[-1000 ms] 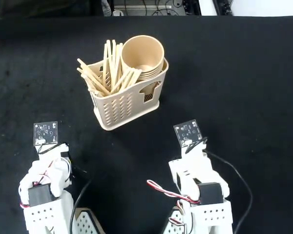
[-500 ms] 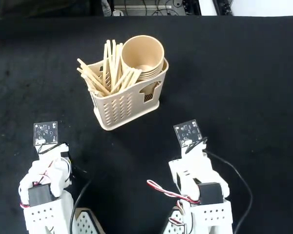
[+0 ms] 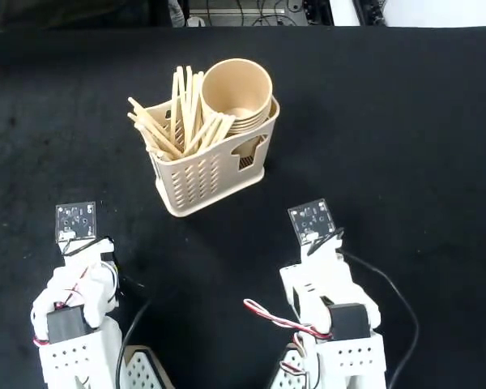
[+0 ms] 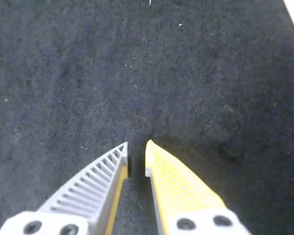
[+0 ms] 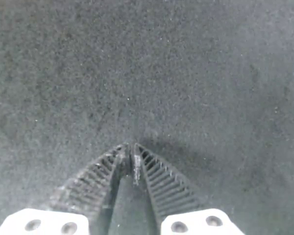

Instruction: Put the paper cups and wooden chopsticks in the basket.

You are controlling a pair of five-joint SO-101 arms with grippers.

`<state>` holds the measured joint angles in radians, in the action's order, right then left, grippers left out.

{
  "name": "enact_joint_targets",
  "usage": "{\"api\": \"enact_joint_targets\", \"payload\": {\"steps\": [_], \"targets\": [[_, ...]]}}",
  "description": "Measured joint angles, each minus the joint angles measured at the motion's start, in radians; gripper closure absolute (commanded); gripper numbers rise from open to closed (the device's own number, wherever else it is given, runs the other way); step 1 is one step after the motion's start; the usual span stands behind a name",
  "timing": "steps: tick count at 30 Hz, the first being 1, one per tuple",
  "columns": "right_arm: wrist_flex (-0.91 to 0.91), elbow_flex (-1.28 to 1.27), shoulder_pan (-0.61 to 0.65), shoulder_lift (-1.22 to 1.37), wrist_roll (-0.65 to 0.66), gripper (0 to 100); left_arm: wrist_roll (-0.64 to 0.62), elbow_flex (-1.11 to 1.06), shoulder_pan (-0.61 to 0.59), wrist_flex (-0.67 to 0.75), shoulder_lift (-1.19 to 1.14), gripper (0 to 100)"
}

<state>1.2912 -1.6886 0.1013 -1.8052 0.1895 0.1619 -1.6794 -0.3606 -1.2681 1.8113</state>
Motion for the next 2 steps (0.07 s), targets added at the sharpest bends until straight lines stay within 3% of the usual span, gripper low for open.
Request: {"api": "enact_joint_targets", "payload": {"steps": [2], "targets": [[0.000,0.000,0.000,0.000,0.000,98.7,0.000,0.000,0.000,0.000,0.000,93]]}}
